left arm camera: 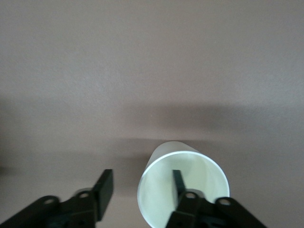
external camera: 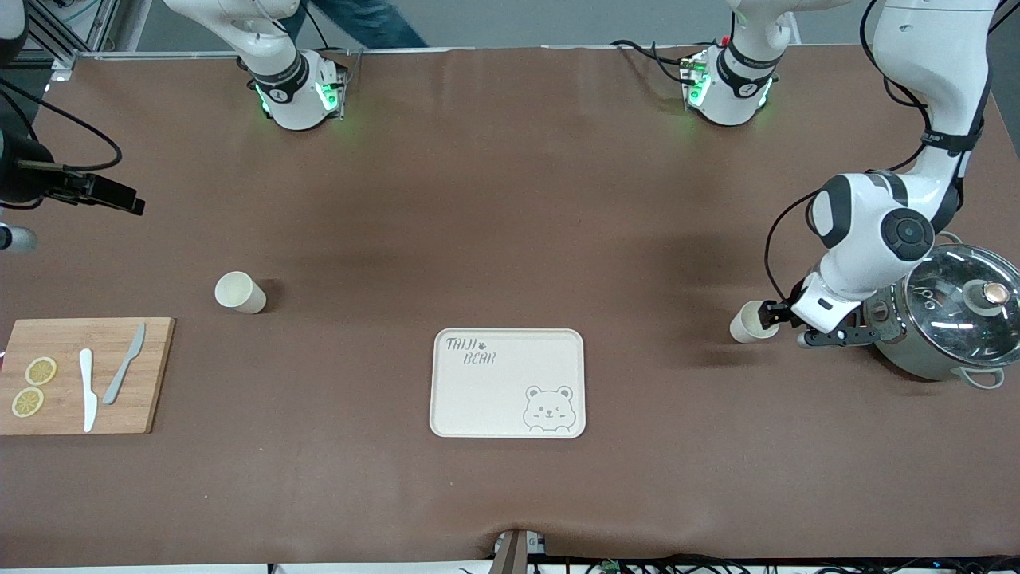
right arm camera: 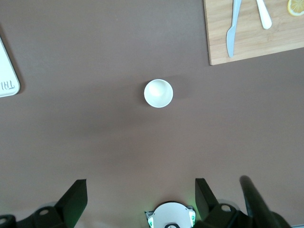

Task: Place white IKEA cup upright on tray with both arms
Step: 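Grasp the cup with the left gripper while the right gripper starts reaching, then carry the cup to the tray while the right gripper nears the other cup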

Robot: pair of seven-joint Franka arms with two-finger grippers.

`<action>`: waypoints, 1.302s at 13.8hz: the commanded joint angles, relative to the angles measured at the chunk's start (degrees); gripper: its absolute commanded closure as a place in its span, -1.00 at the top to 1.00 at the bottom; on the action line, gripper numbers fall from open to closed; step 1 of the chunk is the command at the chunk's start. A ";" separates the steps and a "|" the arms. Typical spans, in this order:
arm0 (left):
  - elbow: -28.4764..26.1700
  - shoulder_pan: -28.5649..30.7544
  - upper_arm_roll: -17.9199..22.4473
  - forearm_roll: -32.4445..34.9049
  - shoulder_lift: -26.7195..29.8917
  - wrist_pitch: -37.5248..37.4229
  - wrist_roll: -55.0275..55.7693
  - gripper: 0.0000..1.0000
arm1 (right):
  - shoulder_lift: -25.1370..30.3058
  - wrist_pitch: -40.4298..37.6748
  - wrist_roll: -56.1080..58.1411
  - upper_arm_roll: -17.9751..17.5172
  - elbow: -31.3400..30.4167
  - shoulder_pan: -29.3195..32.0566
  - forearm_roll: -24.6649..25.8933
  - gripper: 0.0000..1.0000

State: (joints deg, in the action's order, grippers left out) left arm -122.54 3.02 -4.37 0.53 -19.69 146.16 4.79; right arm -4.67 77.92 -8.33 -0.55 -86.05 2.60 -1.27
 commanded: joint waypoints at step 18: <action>21.35 -8.10 -3.36 0.08 -4.82 -16.25 17.77 -1.00 | -10.53 -5.15 -0.10 -0.51 1.41 2.59 0.12 1.00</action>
State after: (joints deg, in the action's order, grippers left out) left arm -107.43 -3.11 -7.76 0.53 -21.02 132.89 18.21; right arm -14.97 74.26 -7.83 -0.56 -86.06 4.63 -1.20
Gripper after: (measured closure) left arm 0.969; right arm 0.000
